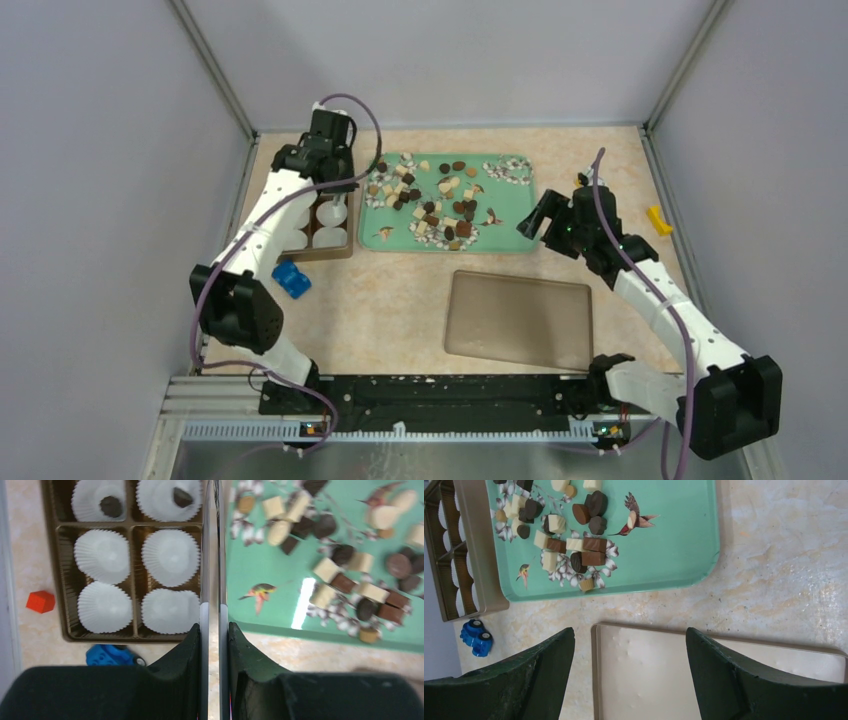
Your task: Pack the chocolate
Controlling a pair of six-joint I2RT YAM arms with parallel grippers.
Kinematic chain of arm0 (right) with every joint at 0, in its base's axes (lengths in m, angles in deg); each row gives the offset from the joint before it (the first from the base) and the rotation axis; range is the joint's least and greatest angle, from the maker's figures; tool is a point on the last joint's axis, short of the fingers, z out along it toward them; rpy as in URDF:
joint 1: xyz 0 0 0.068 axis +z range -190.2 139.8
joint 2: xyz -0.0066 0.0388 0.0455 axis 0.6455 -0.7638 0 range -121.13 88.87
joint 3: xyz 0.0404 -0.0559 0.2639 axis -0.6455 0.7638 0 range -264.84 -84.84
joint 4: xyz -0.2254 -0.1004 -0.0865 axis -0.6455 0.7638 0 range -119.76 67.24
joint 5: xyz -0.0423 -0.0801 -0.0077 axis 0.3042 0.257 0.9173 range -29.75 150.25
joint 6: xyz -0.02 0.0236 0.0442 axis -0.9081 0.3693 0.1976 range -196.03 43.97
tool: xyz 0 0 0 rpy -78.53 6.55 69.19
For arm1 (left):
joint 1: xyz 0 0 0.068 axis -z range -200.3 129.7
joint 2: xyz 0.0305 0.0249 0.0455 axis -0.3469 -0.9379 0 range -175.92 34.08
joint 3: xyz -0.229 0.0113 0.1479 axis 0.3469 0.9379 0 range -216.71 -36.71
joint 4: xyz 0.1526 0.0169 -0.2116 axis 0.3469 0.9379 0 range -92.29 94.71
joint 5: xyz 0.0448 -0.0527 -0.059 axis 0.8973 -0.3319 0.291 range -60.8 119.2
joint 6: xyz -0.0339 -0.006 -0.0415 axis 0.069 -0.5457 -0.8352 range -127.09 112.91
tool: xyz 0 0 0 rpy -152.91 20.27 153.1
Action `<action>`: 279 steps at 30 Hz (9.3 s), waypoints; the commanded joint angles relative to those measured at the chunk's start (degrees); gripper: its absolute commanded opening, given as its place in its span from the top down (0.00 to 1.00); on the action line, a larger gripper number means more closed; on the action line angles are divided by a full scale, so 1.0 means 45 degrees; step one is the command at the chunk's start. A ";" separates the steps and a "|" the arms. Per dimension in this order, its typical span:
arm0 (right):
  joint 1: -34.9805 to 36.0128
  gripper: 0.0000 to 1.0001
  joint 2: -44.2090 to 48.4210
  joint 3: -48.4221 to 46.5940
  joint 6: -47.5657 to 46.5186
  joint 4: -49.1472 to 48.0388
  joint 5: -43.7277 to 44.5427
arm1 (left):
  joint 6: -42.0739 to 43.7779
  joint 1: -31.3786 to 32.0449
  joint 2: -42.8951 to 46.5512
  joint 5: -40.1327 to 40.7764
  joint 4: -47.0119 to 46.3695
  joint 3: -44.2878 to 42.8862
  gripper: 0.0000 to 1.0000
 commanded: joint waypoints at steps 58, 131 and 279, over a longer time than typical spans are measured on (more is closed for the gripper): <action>-0.0089 0.20 0.0410 -0.0129 0.0128 -0.0175 -0.0011 | -0.0308 0.2005 0.1100 0.1107 0.0650 0.0846 0.83; -0.0081 0.21 0.0784 0.0087 0.0049 -0.0133 -0.0161 | -0.0226 0.3665 0.3828 -0.2873 -0.0945 0.4529 0.66; -0.0096 0.21 0.0415 0.0146 -0.0092 -0.0402 -0.0375 | -0.3279 0.5782 0.1621 -0.2886 -0.4005 0.5020 0.61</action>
